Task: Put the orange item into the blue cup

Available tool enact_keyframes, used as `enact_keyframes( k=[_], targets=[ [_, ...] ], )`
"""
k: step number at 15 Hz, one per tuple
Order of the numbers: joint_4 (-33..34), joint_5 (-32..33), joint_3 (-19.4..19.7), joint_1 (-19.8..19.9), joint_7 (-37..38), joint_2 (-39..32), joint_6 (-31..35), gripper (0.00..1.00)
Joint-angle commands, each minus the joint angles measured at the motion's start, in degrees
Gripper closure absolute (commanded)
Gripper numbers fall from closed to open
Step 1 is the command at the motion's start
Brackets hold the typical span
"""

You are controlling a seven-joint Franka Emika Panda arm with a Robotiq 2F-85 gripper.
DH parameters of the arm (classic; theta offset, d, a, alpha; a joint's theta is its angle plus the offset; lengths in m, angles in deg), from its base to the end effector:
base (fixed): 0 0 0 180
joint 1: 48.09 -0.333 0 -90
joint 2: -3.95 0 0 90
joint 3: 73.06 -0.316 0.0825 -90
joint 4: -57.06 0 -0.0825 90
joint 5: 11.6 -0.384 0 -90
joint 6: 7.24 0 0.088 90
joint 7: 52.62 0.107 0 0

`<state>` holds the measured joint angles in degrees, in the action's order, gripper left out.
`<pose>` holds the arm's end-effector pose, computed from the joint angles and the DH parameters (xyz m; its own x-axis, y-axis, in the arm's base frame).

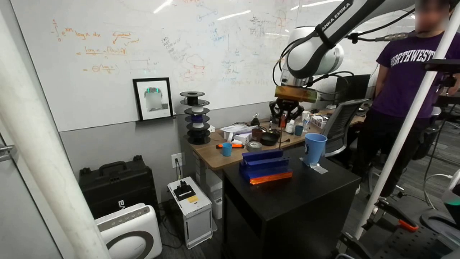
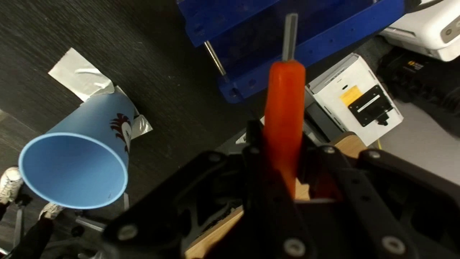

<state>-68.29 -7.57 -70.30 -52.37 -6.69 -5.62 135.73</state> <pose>0.5659 0.0157 0.3246 0.7415 -0.6567 0.1377 -0.6557 -0.7527 -0.0592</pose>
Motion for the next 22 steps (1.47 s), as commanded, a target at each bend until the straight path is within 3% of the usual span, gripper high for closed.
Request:
enact_keyframes(
  k=[1, 4, 10, 16, 22],
  targets=[
    [-5.38, -5.08, -1.74, 0.87, -6.78, 10.47, -3.99, 0.89],
    [-7.2, -7.19, -1.56, 1.79, -9.67, 17.32, -9.71, 0.88],
    [-6.52, -1.28, 0.27, 9.25, -8.62, 25.68, -17.46, 0.88],
    [-5.14, -3.1, 3.2, 13.88, -13.19, 20.86, -15.01, 0.89],
    [-4.31, -2.88, 4.32, 14.26, -14.95, 10.47, -6.32, 0.88]
  ],
)
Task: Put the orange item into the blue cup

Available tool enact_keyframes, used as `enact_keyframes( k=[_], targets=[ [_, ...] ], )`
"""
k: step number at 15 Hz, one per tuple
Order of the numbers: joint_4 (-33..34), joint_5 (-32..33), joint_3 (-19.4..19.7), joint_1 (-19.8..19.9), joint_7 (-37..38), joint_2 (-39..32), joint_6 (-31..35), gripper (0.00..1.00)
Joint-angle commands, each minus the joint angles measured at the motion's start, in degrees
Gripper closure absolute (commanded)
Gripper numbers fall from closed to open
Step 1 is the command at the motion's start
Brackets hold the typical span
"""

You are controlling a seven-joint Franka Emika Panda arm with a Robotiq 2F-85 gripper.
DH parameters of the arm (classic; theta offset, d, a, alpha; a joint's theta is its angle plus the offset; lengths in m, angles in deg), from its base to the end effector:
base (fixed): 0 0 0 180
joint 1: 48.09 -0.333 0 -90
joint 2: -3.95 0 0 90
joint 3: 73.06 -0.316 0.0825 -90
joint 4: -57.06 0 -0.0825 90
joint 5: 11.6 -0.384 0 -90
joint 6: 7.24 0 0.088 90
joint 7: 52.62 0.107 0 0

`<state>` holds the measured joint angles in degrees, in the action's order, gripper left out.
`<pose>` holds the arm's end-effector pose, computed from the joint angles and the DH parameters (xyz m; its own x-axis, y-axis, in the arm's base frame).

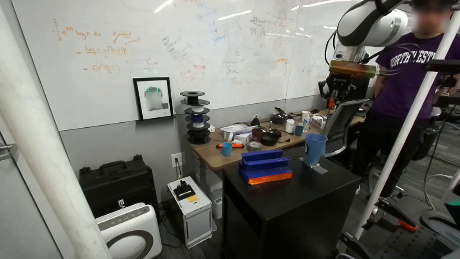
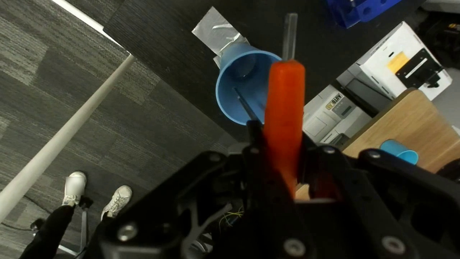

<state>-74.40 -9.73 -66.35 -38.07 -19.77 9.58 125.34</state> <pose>0.4888 -0.1481 0.4014 0.6581 -0.7454 0.1063 -0.7451 -0.6651 -0.0508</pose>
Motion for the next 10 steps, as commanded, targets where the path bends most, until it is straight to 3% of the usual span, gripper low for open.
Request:
enact_keyframes(
  k=[1, 8, 9, 10],
  targets=[
    [1.83, -1.0, 0.47, -0.28, -2.33, -6.38, 6.04, 0.89],
    [3.02, -6.7, 0.67, -0.92, -7.43, -12.89, 5.53, 0.86],
    [3.17, -7.99, 0.64, -0.86, -8.38, -13.14, 4.76, 0.64],
    [3.18, -9.37, 0.6, -0.78, -9.2, -12.87, 4.01, 0.54]
  ],
)
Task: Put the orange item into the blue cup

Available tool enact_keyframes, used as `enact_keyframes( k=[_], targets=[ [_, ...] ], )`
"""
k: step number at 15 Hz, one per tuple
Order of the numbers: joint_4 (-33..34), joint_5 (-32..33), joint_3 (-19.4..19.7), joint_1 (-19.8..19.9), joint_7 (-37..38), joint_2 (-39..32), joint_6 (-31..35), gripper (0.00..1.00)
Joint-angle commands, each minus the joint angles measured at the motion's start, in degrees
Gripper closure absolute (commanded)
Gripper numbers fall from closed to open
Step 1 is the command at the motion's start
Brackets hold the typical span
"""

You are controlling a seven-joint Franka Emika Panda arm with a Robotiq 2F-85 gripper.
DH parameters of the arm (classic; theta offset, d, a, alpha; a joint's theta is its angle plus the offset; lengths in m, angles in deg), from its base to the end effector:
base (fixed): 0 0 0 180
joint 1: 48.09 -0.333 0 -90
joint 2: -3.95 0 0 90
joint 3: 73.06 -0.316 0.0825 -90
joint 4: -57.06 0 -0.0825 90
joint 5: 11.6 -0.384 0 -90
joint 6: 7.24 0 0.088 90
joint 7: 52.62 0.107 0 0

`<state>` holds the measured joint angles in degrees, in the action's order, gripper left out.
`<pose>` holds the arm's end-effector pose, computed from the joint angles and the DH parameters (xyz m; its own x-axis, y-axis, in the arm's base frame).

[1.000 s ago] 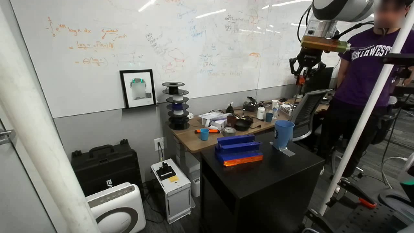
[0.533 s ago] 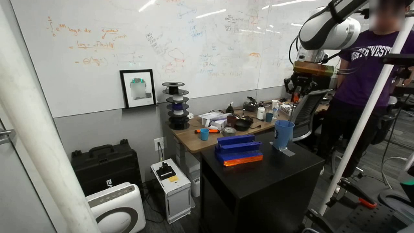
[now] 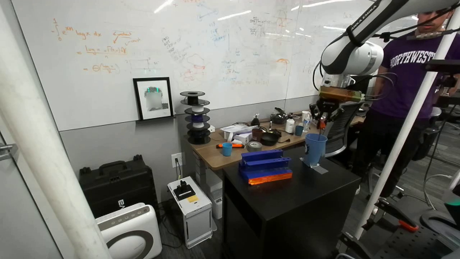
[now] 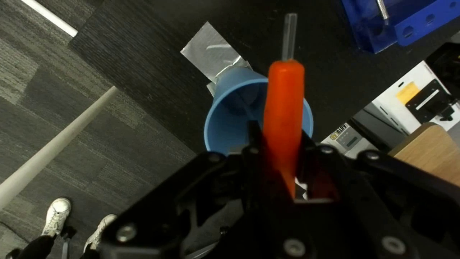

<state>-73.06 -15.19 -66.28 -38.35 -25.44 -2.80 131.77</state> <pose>0.5118 -0.1514 0.3101 0.6904 -0.7232 0.0204 -0.7220 -0.6905 -0.0431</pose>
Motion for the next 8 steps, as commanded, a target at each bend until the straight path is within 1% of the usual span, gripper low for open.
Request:
enact_keyframes(
  k=[1, 3, 7, 8],
  targets=[
    [1.68, -4.99, 0.51, -0.48, -4.26, 0.42, -3.19, 0.47],
    [0.81, -6.69, 0.41, -0.51, -6.56, 3.98, -4.72, 0.31],
    [-4.05, -8.22, -0.07, -1.15, -16.39, 16.58, -6.14, 0.02],
    [-4.8, -9.88, 0.03, -1.49, -19.17, 19.48, -7.51, 0.0]
  ],
)
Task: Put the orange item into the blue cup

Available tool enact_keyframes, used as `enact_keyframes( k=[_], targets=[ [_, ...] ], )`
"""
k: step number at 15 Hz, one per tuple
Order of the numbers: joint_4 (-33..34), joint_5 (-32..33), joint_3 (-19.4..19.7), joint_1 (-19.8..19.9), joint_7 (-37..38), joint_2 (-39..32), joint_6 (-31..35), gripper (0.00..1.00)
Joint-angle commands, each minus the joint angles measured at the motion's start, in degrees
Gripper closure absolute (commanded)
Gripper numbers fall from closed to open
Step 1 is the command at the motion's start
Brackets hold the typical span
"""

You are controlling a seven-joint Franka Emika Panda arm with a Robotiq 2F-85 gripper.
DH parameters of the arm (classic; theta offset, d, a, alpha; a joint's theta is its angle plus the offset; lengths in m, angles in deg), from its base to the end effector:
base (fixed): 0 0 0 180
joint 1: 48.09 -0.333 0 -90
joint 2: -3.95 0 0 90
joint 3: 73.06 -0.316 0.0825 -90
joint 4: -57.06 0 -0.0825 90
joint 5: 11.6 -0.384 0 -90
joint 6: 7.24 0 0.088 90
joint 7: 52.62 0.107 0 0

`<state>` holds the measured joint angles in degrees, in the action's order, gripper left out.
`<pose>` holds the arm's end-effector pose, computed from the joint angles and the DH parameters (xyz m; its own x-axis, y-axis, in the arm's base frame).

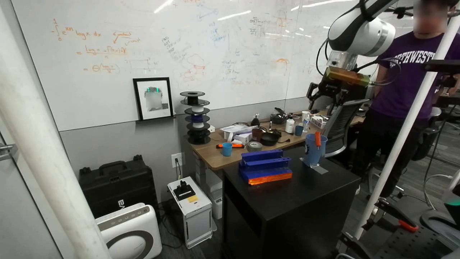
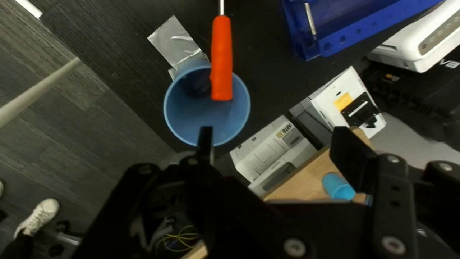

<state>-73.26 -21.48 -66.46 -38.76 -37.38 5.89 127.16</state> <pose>0.5035 -0.1412 0.3808 0.7869 -0.6145 0.0563 -0.6006 -0.7836 -0.1587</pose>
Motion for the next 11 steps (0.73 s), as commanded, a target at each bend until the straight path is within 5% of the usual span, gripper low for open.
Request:
enact_keyframes(
  k=[1, 6, 11],
  targets=[
    [-4.83, -5.77, 0.53, -1.64, -9.9, 12.98, -5.0, 0.0],
    [-5.31, -9.09, 1.32, -3.73, -17.77, 20.62, -23.4, 0.0],
    [-4.16, -7.8, 0.75, -2.81, -15.05, 17.79, -20.74, 0.0]
  ],
)
